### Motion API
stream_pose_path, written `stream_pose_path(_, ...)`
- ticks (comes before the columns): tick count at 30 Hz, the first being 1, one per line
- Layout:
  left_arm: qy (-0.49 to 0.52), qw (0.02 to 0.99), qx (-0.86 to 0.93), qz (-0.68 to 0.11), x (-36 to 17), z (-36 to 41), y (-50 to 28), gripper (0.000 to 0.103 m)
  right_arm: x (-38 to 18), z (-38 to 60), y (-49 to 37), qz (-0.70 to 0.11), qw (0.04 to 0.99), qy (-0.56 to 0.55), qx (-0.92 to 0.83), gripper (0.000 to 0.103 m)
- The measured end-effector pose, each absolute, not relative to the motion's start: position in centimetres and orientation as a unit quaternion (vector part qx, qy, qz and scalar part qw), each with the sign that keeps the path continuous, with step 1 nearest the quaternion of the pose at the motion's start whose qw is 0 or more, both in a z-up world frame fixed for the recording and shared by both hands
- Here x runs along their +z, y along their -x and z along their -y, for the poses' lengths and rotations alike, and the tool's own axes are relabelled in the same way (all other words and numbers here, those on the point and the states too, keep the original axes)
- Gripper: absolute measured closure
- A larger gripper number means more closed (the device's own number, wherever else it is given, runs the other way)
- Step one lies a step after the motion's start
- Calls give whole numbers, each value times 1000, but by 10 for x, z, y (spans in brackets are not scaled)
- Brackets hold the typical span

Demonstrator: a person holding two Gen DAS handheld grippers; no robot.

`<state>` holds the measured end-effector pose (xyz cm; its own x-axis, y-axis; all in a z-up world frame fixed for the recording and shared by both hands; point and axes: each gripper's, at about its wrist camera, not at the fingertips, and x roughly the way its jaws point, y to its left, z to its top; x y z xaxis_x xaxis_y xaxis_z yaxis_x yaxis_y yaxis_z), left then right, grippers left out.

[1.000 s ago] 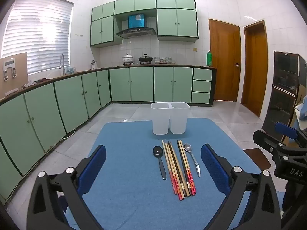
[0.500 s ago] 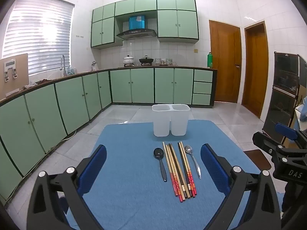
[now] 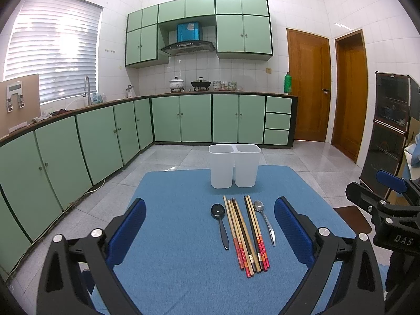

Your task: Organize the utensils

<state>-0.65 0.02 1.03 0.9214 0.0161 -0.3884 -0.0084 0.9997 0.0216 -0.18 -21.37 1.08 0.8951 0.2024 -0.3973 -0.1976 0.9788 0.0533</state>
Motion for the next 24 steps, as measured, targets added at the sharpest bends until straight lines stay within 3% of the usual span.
stream_pose_path(24, -9, 980, 7, -198, 11, -2, 6, 7, 12, 215, 0, -205, 973, -6, 103, 5)
